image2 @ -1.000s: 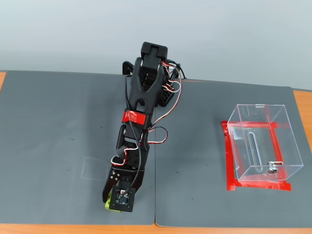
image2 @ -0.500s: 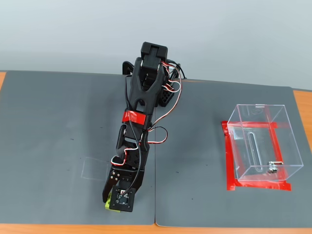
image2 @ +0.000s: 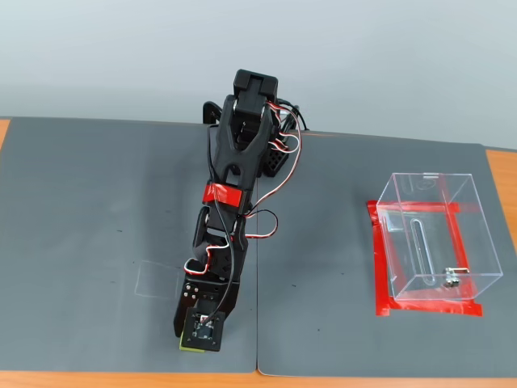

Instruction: Pick the green lego block and place it into the transparent box

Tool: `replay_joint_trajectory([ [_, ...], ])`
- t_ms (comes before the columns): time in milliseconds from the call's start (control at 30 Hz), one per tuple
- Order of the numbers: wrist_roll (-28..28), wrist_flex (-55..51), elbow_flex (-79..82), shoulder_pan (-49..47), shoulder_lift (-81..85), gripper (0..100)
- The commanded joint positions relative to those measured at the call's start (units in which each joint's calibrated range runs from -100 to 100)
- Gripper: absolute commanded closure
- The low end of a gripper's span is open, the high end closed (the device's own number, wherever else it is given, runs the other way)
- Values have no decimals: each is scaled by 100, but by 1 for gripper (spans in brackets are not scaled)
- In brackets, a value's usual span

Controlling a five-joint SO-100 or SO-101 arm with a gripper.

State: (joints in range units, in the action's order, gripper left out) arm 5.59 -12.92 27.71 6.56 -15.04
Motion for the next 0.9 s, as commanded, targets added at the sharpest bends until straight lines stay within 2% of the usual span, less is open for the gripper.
replay_joint_trajectory([
  [0, 27, -45, -179, 19, 482, 86],
  [400, 37, -1381, -179, -287, 2085, 87],
  [667, 37, -2354, -179, -995, 3102, 87],
  [867, 37, -2692, -179, -1771, 3636, 87],
])
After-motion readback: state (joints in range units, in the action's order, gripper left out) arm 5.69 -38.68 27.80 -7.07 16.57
